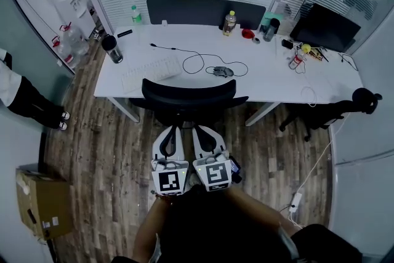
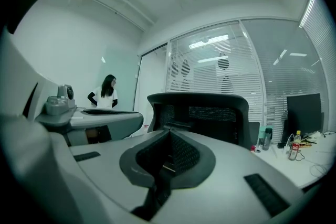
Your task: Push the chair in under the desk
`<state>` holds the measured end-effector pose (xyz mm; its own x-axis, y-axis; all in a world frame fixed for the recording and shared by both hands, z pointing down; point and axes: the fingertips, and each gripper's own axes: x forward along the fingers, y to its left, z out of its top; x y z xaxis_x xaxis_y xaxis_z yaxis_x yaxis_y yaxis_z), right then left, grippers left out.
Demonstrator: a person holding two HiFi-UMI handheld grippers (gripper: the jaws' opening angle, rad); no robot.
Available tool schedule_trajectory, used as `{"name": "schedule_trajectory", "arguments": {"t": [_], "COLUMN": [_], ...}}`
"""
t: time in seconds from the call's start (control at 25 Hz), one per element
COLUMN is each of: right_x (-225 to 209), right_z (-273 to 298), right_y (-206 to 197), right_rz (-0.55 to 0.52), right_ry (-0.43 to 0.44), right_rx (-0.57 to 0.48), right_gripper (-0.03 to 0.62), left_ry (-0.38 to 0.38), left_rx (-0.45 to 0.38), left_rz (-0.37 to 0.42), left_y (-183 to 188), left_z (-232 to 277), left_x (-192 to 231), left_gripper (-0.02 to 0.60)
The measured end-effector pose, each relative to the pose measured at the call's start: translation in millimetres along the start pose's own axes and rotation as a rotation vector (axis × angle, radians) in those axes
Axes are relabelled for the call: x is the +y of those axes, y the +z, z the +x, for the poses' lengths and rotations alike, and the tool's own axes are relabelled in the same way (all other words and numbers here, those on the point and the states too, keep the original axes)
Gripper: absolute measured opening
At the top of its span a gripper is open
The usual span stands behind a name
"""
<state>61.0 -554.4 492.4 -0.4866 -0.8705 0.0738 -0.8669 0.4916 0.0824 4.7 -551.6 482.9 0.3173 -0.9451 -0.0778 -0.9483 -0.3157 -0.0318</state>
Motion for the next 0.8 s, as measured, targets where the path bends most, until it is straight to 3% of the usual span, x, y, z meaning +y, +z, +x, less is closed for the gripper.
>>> {"name": "schedule_trajectory", "arguments": {"t": [0.8], "right_x": [-23], "right_z": [13], "right_y": [-7], "right_rz": [-0.004], "right_ry": [-0.022], "right_rx": [0.035], "right_gripper": [-0.003], "left_ry": [-0.034], "left_rx": [0.031], "left_rz": [0.041], "left_y": [-11], "left_z": [20], "left_x": [7], "left_gripper": [0.0]}}
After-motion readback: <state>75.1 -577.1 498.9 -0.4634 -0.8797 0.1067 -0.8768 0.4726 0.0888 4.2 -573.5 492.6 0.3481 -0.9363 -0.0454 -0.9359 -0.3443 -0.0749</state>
